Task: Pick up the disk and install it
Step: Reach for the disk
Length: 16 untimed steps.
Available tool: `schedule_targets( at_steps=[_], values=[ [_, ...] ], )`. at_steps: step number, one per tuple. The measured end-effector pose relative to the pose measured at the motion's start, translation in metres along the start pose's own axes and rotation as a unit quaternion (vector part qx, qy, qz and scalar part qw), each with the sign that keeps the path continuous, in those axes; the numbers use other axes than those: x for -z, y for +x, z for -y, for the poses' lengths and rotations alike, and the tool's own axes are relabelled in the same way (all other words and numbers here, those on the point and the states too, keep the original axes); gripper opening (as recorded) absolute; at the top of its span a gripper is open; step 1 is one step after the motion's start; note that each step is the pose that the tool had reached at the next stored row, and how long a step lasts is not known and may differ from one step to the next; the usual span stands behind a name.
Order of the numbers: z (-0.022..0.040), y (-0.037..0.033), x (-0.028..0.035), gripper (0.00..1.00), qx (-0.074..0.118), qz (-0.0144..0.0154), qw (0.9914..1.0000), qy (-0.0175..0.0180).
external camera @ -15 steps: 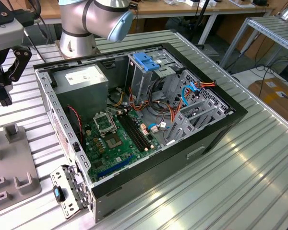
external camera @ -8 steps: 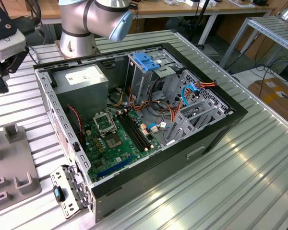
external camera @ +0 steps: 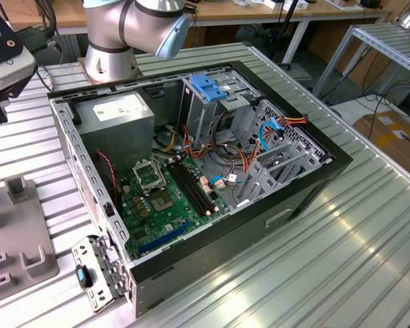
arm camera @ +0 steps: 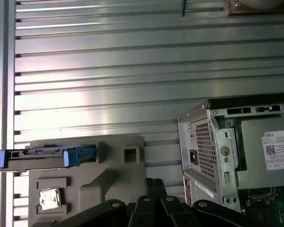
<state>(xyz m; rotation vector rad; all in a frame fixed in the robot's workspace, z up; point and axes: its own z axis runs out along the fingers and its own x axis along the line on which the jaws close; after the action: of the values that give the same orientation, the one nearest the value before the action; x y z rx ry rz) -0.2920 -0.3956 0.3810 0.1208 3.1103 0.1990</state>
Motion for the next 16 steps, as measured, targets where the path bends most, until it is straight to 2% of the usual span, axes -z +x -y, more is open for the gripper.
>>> schedule_targets(
  at_steps=[1,9,16],
  values=[
    [-0.0022,0.0047,-0.0005,0.11,0.0,0.0001,1.0,-0.0001],
    [-0.016,0.0258,-0.0032,0.11,-0.001,0.0001,1.0,0.0],
    [-0.0165,0.0272,-0.0033,0.11,-0.001,0.0001,1.0,0.0]
  ],
)
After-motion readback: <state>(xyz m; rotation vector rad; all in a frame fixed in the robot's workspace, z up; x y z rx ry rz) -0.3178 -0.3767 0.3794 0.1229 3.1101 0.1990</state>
